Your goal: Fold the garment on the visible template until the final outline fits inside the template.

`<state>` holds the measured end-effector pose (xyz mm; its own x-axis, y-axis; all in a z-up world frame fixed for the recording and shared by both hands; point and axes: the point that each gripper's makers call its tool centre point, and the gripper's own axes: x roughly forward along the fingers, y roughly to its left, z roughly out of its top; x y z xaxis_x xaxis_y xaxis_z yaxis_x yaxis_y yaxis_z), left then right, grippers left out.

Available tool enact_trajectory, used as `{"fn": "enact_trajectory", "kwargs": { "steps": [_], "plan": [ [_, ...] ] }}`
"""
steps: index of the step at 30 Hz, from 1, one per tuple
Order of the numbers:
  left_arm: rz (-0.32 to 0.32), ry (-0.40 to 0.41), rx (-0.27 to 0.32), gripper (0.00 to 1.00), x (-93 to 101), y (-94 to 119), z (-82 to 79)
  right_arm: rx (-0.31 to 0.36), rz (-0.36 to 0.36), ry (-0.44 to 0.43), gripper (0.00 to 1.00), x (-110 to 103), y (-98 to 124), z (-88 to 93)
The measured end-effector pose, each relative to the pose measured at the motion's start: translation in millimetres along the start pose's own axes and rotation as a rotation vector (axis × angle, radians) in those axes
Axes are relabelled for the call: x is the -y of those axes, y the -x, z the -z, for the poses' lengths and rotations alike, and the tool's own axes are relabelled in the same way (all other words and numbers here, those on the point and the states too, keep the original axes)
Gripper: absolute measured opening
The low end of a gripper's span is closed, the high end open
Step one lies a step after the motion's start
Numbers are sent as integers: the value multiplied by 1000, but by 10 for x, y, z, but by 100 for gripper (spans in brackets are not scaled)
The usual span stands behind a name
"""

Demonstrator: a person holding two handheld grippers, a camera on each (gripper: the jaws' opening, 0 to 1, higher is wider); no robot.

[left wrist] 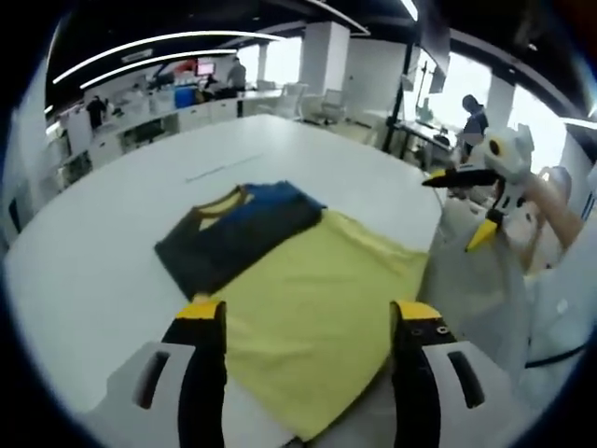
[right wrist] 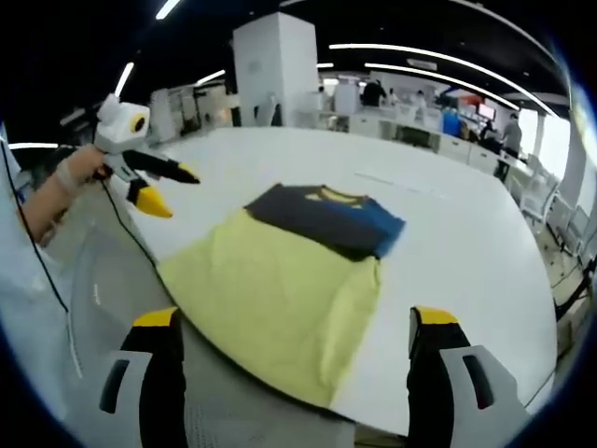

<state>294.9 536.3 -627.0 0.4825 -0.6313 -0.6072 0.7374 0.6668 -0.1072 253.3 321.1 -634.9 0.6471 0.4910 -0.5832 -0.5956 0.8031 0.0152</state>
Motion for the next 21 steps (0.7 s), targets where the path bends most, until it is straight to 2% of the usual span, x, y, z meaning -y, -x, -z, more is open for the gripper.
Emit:
{"fn": "enact_trajectory", "kwargs": {
  "steps": [9,17,21],
  "plan": [
    [0,24,0,80,33,73,86,-6,-1,-5,100,22,0,22],
    [3,31,-5,85,26,83,112,-9,5,-11,100,53,-11,29],
    [-20,19,-4,96,-29,85,122,-11,2,-13,100,77,-31,38]
  ]
}}
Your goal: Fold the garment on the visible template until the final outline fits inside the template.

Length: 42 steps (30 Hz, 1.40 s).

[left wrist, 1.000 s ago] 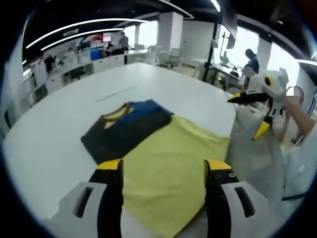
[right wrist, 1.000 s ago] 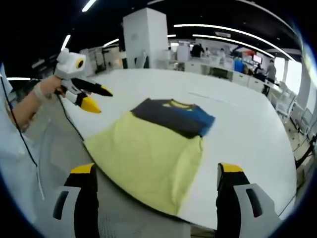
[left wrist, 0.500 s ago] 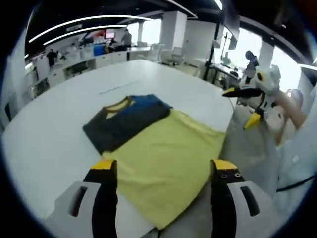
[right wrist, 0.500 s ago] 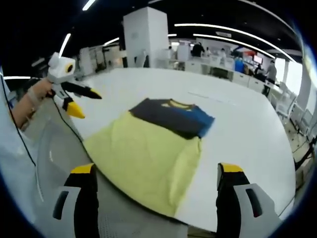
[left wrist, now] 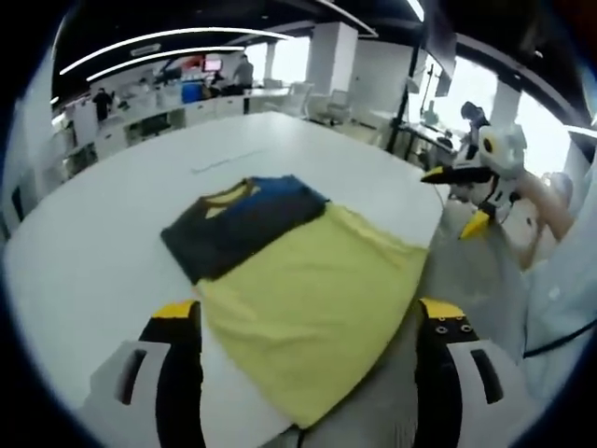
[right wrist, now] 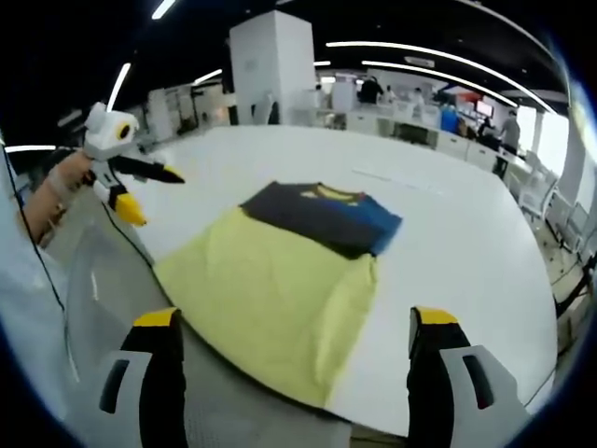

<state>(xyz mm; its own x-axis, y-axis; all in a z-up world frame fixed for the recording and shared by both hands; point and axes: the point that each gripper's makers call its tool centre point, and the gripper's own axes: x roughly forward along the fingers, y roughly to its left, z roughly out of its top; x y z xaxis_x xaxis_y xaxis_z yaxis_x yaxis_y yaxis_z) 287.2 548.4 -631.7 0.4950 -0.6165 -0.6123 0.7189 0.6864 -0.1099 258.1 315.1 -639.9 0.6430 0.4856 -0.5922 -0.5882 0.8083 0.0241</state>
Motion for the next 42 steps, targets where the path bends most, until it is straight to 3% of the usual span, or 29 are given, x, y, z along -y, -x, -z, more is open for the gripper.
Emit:
{"fn": "enact_trajectory", "kwargs": {
  "steps": [23,35,42],
  "plan": [
    [4,40,-17,100,-18,87,146,6,14,3,100,-13,-29,-29],
    [-18,54,10,100,-18,135,104,-3,21,-8,100,56,-17,34],
    [-33,65,-22,100,-24,131,233,-19,14,2,100,61,-51,90]
  ]
}}
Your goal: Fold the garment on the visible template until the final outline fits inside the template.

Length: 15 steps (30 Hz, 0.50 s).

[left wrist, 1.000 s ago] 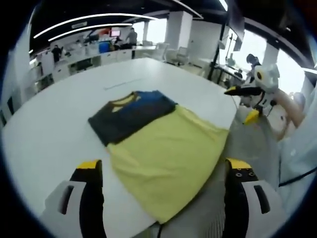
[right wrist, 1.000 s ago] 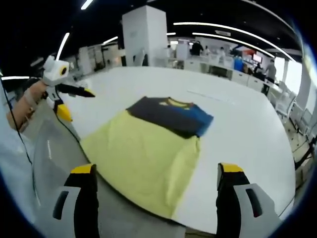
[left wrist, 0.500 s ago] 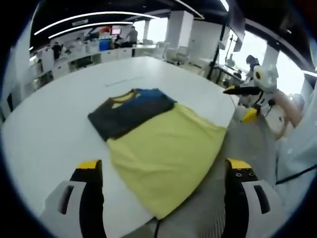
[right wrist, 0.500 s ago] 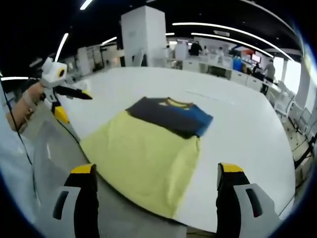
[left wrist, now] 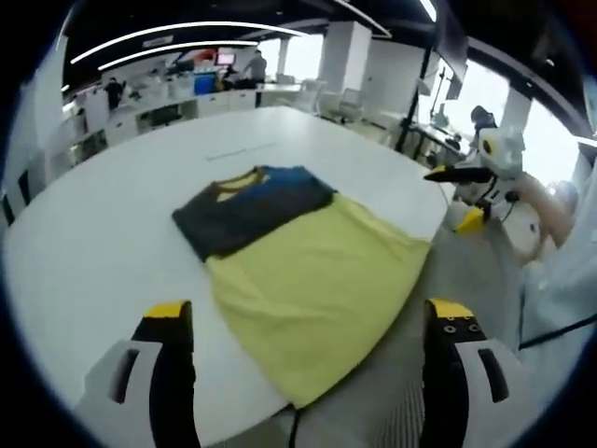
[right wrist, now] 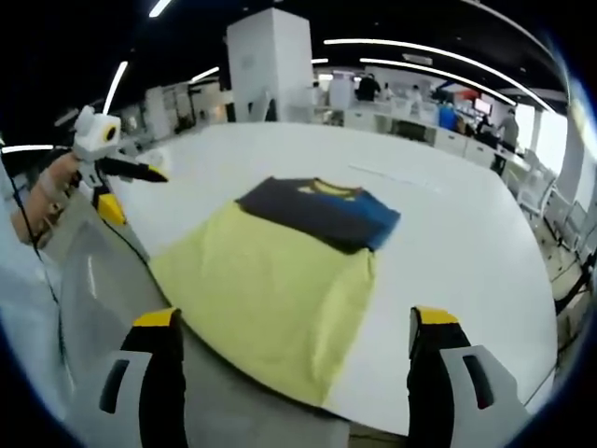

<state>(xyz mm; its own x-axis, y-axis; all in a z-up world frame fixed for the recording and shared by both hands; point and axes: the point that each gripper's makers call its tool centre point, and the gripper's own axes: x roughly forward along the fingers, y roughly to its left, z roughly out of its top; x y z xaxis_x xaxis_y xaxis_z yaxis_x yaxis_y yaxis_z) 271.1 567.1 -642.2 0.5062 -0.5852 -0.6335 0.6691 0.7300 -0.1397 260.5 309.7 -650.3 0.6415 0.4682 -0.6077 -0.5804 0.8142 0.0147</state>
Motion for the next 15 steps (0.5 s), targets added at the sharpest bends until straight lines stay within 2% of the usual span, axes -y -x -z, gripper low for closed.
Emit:
{"fn": "enact_trajectory", "kwargs": {
  "steps": [7,11,15],
  "plan": [
    [-18,45,-12,99,-60,9,120,-20,-5,13,100,-2,-25,48],
    [-13,74,-10,92,-78,23,161,-21,-6,8,100,-1,-33,59],
    [-13,84,-10,90,-87,9,190,-30,2,3,100,23,-49,90]
  ]
}}
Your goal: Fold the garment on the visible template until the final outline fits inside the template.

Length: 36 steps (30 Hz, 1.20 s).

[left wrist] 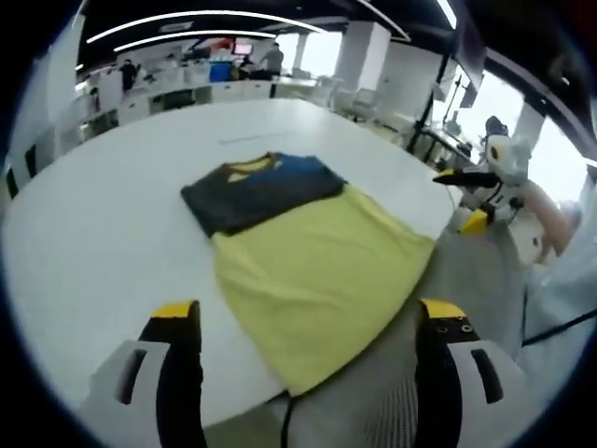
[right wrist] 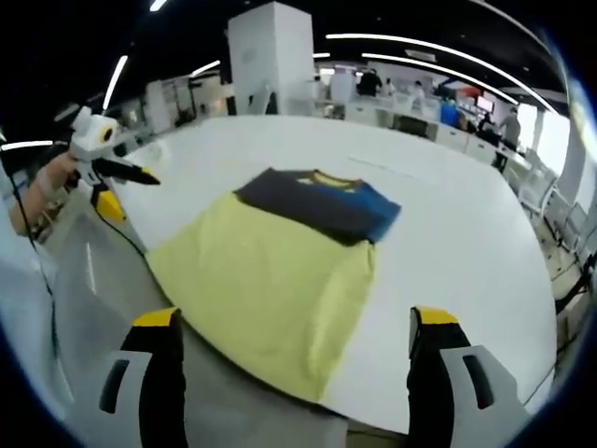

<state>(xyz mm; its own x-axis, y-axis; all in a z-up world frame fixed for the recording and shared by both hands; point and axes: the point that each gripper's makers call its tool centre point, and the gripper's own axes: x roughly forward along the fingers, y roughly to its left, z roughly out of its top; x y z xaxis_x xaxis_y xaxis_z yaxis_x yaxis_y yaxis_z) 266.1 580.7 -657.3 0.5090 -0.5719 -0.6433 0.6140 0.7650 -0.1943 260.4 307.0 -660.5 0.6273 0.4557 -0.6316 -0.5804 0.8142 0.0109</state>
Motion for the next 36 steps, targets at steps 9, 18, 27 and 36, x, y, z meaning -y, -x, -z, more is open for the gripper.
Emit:
{"fn": "enact_trajectory", "kwargs": {
  "steps": [9,18,27,36],
  "plan": [
    [9,21,-49,79,-39,-31,157,-21,-2,-5,100,2,-11,74],
    [12,72,-103,71,-83,-58,332,-41,-9,-11,92,-18,-14,137],
    [7,89,-158,62,-102,-91,464,-61,-26,-6,88,-22,-47,210],
    [-3,119,-211,54,-144,-114,594,-72,-15,-12,79,46,-52,263]
  ]
}}
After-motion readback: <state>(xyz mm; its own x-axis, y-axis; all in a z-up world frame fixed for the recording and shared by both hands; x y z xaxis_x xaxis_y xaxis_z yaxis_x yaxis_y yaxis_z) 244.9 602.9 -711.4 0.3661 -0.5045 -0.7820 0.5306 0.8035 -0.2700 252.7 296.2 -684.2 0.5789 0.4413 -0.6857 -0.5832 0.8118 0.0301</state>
